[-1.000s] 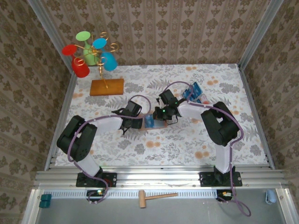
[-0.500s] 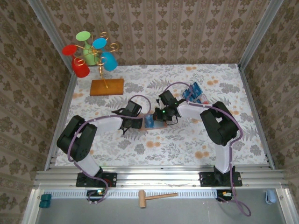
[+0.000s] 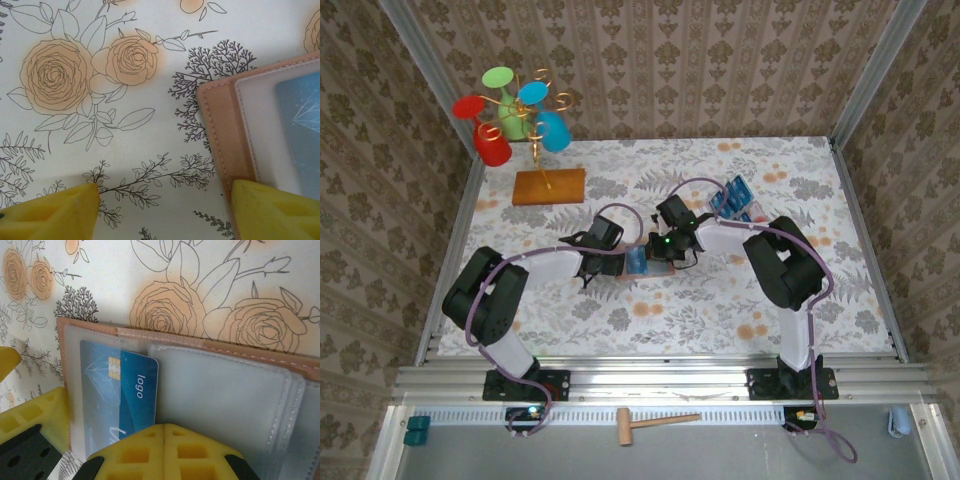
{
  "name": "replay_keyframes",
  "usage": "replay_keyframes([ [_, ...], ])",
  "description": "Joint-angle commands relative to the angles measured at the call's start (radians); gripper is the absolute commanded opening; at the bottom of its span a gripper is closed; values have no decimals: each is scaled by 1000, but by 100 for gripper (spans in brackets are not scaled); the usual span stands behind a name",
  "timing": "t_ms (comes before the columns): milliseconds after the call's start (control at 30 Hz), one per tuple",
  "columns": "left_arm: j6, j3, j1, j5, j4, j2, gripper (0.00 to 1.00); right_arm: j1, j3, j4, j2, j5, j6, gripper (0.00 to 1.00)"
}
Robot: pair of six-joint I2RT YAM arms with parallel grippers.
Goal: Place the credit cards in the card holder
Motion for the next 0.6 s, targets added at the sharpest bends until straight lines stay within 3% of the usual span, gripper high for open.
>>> replay_keyframes([
  [0, -4, -8, 5, 14, 5, 18, 72, 18, 29, -1, 31, -20, 11, 0],
  [567, -4, -8, 4, 17, 5, 15, 71, 46, 47, -9, 46, -23, 11, 0],
])
